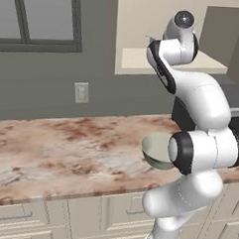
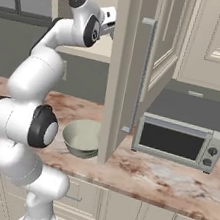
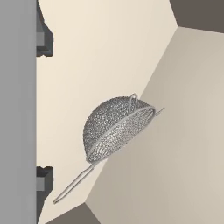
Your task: Open the cabinet and setup a tea strainer by placing it in the bowl upright.
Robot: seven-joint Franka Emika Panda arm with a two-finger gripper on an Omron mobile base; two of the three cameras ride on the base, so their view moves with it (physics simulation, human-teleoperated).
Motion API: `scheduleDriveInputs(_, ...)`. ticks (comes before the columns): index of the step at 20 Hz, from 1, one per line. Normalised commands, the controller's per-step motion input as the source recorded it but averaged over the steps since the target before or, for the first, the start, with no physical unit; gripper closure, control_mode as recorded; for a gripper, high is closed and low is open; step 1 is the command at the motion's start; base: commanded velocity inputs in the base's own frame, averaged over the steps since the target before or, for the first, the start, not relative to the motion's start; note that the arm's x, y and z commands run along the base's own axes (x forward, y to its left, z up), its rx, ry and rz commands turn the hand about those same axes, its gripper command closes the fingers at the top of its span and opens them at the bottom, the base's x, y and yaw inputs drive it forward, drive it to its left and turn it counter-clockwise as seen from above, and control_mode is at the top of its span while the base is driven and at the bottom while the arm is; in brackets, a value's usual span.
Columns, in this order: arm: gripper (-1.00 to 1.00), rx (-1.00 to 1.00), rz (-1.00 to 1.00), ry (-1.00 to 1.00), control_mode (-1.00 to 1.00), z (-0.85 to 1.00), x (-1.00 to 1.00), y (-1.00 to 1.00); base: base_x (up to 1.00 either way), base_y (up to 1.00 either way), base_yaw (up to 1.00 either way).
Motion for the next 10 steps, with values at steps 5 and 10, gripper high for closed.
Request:
scheduleDriveInputs(5,-1.00,-0.02,0.01,0.02,-1.00,-0.07,0.25,0.00,0.00,0.00,0.00)
scheduleDriveInputs(10,-1.00,-0.03,0.00,0.02,-1.00,-0.05,0.24,0.00,0.00,0.00,0.00)
